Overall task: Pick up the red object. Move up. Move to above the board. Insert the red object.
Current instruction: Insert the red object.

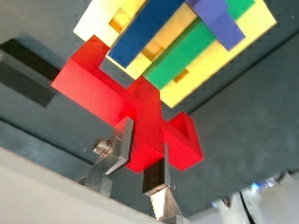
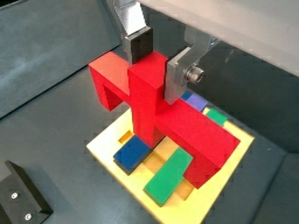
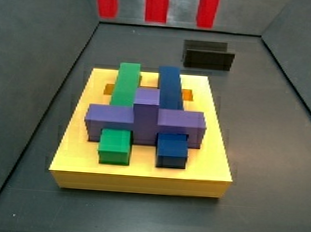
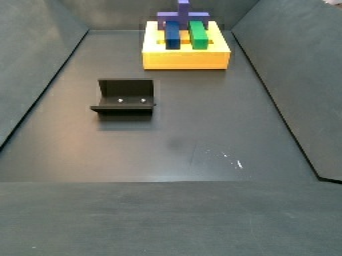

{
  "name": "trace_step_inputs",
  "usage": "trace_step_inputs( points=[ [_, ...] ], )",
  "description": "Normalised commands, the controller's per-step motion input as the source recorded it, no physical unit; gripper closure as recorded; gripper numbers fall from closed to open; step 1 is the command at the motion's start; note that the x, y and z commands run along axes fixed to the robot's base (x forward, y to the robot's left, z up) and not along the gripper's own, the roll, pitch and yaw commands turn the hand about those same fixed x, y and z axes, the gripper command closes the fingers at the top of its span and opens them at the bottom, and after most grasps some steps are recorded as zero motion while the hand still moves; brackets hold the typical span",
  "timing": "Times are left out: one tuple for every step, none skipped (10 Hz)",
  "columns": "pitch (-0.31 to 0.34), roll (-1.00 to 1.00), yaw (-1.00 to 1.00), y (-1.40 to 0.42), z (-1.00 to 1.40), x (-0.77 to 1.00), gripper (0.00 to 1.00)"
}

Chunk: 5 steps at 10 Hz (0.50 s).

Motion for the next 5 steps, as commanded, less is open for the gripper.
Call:
trace_step_inputs(
  points=[
    [-0.109,0.09,0.00,-0.13,-0.78,0.28,1.00],
    [-0.130,0.17,0.00,-0.18,-0.78,0.28,1.00],
    [-0.124,0.25,0.00,-0.10,-0.70,0.08,1.00],
    [-0.146,0.26,0.03,-0.05,-0.65,0.00,1.00],
    [-0.149,0.25,0.05,-0.06,-0.56,0.00,1.00]
  ],
)
